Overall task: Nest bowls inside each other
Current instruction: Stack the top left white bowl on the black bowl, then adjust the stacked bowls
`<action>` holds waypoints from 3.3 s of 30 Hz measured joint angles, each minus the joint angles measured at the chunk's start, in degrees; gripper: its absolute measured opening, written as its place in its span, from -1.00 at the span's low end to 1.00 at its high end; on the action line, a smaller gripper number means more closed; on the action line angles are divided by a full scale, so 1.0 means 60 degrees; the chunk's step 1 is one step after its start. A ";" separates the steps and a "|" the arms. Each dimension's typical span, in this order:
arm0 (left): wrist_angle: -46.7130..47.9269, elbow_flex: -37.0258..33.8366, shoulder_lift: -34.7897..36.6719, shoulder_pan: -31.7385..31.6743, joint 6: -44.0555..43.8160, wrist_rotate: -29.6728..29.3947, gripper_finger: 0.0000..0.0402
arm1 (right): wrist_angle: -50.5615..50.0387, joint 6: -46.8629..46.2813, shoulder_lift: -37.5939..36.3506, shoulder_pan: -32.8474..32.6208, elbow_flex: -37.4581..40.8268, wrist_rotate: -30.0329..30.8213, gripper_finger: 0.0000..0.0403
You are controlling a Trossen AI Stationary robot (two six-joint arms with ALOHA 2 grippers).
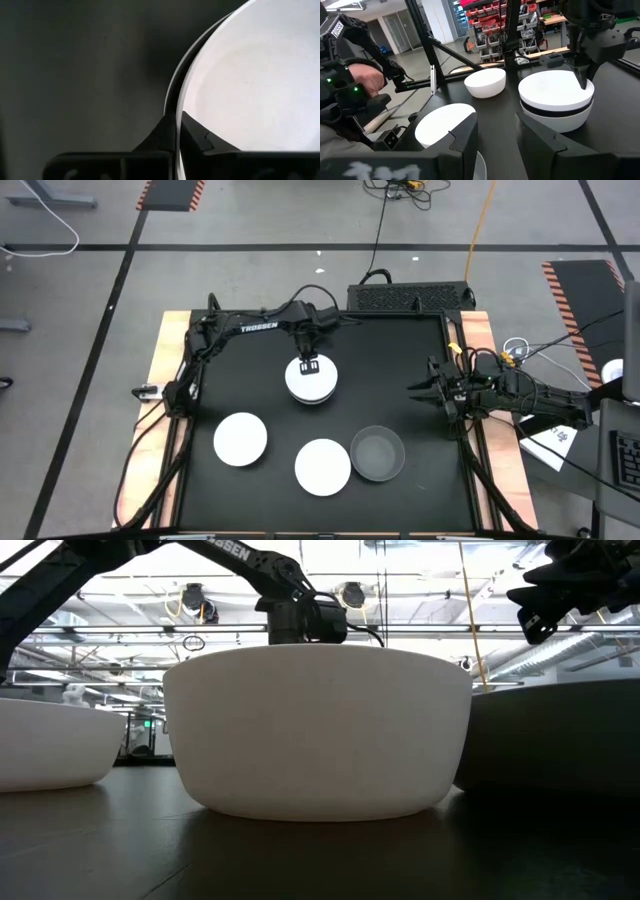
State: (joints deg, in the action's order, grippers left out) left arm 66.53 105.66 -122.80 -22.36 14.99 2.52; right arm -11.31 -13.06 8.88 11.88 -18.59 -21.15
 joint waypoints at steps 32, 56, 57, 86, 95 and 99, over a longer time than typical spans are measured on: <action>0.0159 0.0887 -0.0022 0.0389 0.0225 0.0391 0.47 | -0.0025 0.0000 0.0004 0.0000 0.0000 0.0000 -0.40; 0.0039 0.0730 -0.0018 0.0353 -0.0061 0.0057 -0.06 | -0.0146 0.0000 0.0000 0.0000 0.0000 -0.0018 -0.40; 0.0027 0.0730 -0.0018 0.0367 -0.0088 -0.0075 -0.09 | -0.0146 0.0000 0.0000 0.0001 0.0000 -0.0018 -0.40; -0.0638 -0.0068 -0.0058 0.0289 0.0055 -0.0324 -0.57 | 0.0244 -0.0211 0.0004 0.0004 0.0361 -0.0029 -0.40; -0.0712 -0.0068 -0.0058 0.0287 0.0115 -0.0436 -0.57 | 0.0416 -0.0211 0.0004 0.0000 0.0361 -0.0029 -0.40; -0.0581 -0.0070 0.0095 0.0320 0.0202 -0.0512 -0.57 | 0.0488 -0.0211 0.0004 0.0000 0.0361 -0.0029 -0.40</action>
State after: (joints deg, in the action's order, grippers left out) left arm 63.05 105.24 -122.23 -20.45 16.20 -0.56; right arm -8.38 -14.33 8.91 11.88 -16.43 -21.32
